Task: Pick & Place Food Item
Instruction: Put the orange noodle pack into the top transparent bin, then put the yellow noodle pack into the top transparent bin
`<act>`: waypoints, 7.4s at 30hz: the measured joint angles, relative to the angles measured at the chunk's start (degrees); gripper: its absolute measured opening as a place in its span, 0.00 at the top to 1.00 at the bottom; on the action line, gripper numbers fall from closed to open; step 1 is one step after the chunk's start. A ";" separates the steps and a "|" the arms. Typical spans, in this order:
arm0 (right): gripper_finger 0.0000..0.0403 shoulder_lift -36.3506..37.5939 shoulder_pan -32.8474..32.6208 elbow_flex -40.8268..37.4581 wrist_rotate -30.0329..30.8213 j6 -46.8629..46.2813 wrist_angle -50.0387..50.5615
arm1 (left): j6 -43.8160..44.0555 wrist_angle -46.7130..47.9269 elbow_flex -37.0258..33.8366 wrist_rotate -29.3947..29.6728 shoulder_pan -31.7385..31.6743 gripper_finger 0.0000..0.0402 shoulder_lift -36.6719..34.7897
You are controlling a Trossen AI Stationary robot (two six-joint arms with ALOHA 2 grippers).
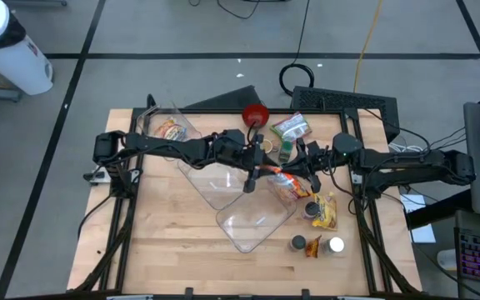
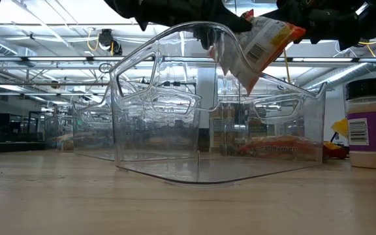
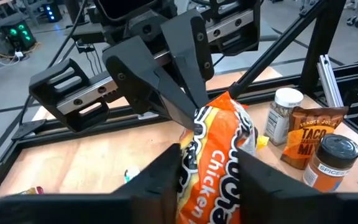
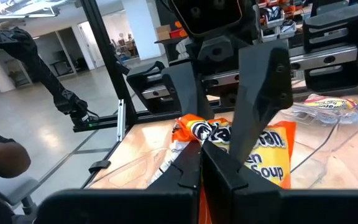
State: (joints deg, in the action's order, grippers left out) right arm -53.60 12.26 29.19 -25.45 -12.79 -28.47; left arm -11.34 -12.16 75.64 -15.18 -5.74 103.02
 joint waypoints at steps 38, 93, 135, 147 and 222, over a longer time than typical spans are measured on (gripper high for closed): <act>0.58 13.02 3.63 -0.04 6.12 4.92 7.92 | 15.14 28.94 -23.21 44.02 -14.83 0.95 -36.47; 0.59 11.78 3.64 -0.04 6.10 6.44 7.83 | 21.06 37.38 -34.42 38.85 -48.13 0.83 -32.76; 0.59 11.80 3.64 -0.04 6.10 5.98 11.30 | 15.25 8.33 -38.45 13.10 -31.24 0.66 -54.21; 0.59 11.82 2.20 -0.04 5.00 4.87 8.42 | 17.44 -17.98 -52.95 9.16 -25.21 0.66 -58.99; 0.99 2.94 -40.33 5.85 35.44 -46.65 81.08 | 20.55 -18.12 -53.05 9.29 -21.81 0.66 -50.51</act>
State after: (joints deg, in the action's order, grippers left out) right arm -50.67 -28.08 35.04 9.98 -59.44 52.61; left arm 9.21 -30.28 22.59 -5.89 -27.55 52.51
